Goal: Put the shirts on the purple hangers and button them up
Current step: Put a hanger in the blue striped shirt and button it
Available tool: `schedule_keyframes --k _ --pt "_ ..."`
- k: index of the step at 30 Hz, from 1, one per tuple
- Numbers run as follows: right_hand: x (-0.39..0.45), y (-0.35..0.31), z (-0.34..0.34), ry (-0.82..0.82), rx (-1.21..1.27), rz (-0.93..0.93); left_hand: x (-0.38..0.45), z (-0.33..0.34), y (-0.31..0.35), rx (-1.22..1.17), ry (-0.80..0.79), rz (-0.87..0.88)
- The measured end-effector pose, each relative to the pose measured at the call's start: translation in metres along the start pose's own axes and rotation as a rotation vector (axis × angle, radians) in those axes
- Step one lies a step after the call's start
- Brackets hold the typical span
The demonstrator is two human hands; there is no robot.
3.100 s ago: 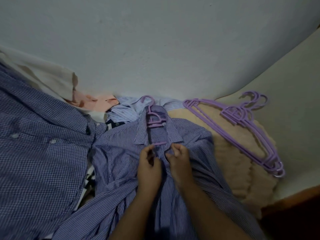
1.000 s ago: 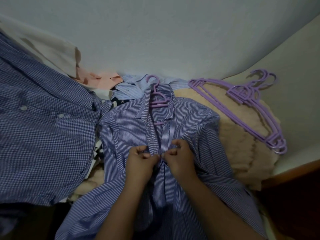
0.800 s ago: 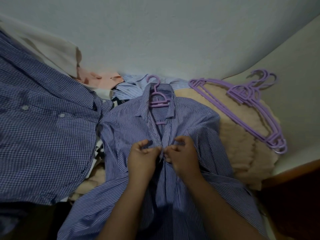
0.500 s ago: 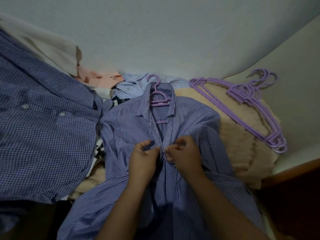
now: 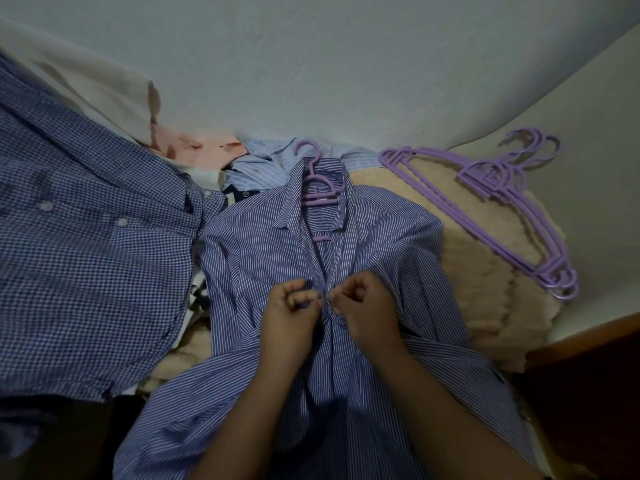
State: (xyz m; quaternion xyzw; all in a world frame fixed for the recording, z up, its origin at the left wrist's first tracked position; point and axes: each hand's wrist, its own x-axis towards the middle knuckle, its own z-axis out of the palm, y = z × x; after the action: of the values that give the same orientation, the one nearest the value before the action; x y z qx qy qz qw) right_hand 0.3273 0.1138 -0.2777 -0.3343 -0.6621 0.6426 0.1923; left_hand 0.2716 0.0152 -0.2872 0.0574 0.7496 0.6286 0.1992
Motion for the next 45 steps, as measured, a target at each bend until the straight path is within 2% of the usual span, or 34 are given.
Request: schedule_keyframes --k 10,15,23,29,33,36,45 --pt "0.009 0.002 -0.003 -0.090 0.066 0.055 0.007 -0.002 0.000 -0.150 -0.085 -0.056" --pt "0.016 0.008 -0.008 -0.114 0.114 0.076 0.009 -0.003 -0.001 -0.136 -0.132 -0.099" --pt "0.011 0.015 0.000 -0.028 0.048 -0.025 0.004 0.003 -0.006 -0.132 -0.059 -0.008" --pt "0.006 0.013 0.001 -0.024 0.112 -0.041 0.002 0.007 -0.011 -0.161 0.014 0.058" --pt "0.010 0.015 0.002 0.032 0.090 0.015 -0.001 0.007 -0.011 -0.158 -0.003 0.069" --pt "0.012 0.016 0.003 0.065 0.030 -0.011 0.000 0.006 -0.008 -0.189 -0.039 0.039" --pt "0.013 0.018 0.002 0.048 0.040 -0.048 0.011 0.003 0.002 0.069 -0.036 0.001"
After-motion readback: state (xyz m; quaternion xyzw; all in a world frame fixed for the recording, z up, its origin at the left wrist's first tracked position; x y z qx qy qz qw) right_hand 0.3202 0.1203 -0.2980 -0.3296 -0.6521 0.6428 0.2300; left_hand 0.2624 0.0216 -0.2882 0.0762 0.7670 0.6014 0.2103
